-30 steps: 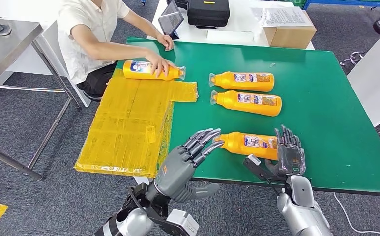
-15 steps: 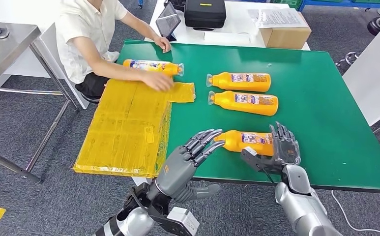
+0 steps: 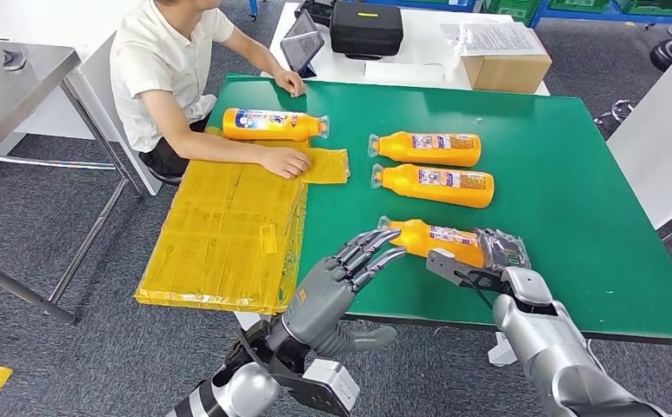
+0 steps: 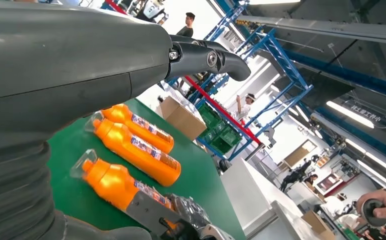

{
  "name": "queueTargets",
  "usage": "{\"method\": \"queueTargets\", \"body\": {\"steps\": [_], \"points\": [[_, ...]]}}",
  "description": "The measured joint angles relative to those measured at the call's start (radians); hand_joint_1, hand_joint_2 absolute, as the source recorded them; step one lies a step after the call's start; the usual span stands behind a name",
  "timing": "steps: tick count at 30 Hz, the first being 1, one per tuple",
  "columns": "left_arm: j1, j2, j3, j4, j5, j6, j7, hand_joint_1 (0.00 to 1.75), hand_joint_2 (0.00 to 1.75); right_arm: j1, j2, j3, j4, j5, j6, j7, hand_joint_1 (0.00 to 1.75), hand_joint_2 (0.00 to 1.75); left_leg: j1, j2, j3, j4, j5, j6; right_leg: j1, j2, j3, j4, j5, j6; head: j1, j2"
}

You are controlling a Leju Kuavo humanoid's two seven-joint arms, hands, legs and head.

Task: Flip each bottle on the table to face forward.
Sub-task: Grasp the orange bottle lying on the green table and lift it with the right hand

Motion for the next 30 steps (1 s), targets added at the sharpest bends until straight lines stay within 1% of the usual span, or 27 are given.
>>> {"method": "queueTargets", "body": {"steps": [4, 6, 9, 13, 15, 17, 19, 21, 23, 26, 28, 30], "points": [[-0.002, 0.0, -0.003, 0.004, 0.005, -0.002, -0.006, 0.0, 1.75, -0.003, -0.01, 0.0, 0.007, -0.048, 0.002, -0.056, 1.75, 1.75, 0.0, 0.0, 0.0, 0.0, -0.002, -0.001, 0.0, 0.0, 0.004, -0.001, 0.0, 0.0, 0.0, 0.0], [-0.003, 0.0, -0.004, 0.005, 0.012, -0.002, -0.012, 0.0, 1.75, -0.001, -0.014, -0.008, 0.007, -0.115, 0.023, -0.123, 1.75, 1.75, 0.001, 0.0, 0.001, 0.0, -0.003, -0.001, 0.0, 0.0, 0.003, -0.001, -0.001, 0.0, 0.0, 0.0], [-0.003, 0.001, -0.005, 0.009, 0.026, 0.0, -0.026, 0.0, 1.75, 0.005, -0.02, -0.038, 0.003, -0.259, 0.082, -0.24, 1.75, 1.75, 0.001, 0.002, 0.005, 0.0, -0.007, -0.002, 0.001, 0.002, 0.006, -0.002, -0.003, -0.001, 0.001, 0.0], [-0.001, 0.0, -0.004, 0.013, 0.064, -0.004, -0.031, 0.0, 1.75, 0.021, -0.021, -0.065, -0.009, -0.331, 0.102, -0.293, 1.75, 1.75, 0.002, 0.008, 0.01, 0.0, -0.009, -0.002, 0.001, 0.008, 0.013, -0.003, 0.0, -0.002, 0.0, 0.0], [0.013, -0.011, 0.01, 0.015, 0.173, -0.037, -0.011, 0.0, 1.75, 0.043, -0.017, -0.083, -0.028, -0.393, 0.099, -0.326, 1.75, 1.75, 0.002, 0.008, 0.011, 0.0, -0.01, -0.002, 0.002, 0.008, 0.014, -0.003, -0.002, -0.002, 0.0, 0.0], [0.036, -0.033, 0.043, 0.028, 0.365, -0.071, 0.037, 0.0, 1.75, 0.087, 0.0, -0.101, -0.078, -0.492, 0.082, -0.361, 1.75, 1.75, 0.002, 0.008, 0.011, 0.0, -0.011, -0.003, 0.002, 0.008, 0.017, -0.003, -0.002, -0.001, 0.0, 0.0], [0.057, -0.054, 0.087, 0.061, 0.562, -0.062, 0.083, 0.0, 1.75, 0.144, 0.03, -0.112, -0.158, -0.6, 0.055, -0.382, 1.75, 1.75, 0.003, 0.008, 0.01, 0.0, -0.011, -0.003, 0.003, 0.008, 0.019, -0.002, -0.002, -0.001, 0.0, 0.0], [0.069, -0.065, 0.126, 0.098, 0.696, -0.042, 0.101, 0.0, 1.75, 0.192, 0.055, -0.115, -0.234, -0.679, 0.04, -0.388, 1.75, 1.75, 0.003, 0.007, 0.009, 0.0, -0.011, -0.003, 0.003, 0.008, 0.017, -0.002, -0.002, -0.001, 0.0, 0.0], [0.074, -0.068, 0.157, 0.13, 0.77, -0.037, 0.098, 0.0, 1.75, 0.231, 0.075, -0.11, -0.299, -0.731, 0.035, -0.386, 1.75, 1.75, 0.004, 0.007, 0.006, 0.0, -0.009, -0.004, 0.004, 0.008, 0.014, -0.002, -0.002, -0.001, 0.0, 0.0], [0.078, -0.073, 0.192, 0.178, 0.829, -0.038, 0.091, 0.0, 1.75, 0.286, 0.105, -0.094, -0.398, -0.784, 0.031, -0.38, 1.75, 1.75, 0.004, 0.006, -0.002, 0.0, -0.007, -0.005, 0.004, 0.007, 0.008, -0.001, -0.002, -0.001, 0.0, 0.0], [0.084, -0.077, 0.211, 0.202, 0.876, -0.043, 0.108, 0.0, 1.75, 0.323, 0.123, -0.077, -0.461, -0.817, 0.028, -0.395, 1.75, 1.75, 0.004, 0.003, -0.006, 0.0, -0.007, -0.005, 0.004, 0.005, 0.006, 0.0, -0.002, -0.001, 0.0, 0.0], [0.088, -0.078, 0.225, 0.219, 0.952, -0.065, 0.142, 0.0, 1.75, 0.352, 0.142, -0.051, -0.523, -0.86, 0.014, -0.423, 1.75, 1.75, 0.004, 0.002, -0.01, 0.0, -0.006, -0.004, 0.004, 0.003, 0.002, 0.0, -0.002, -0.001, 0.0, 0.0]]}}
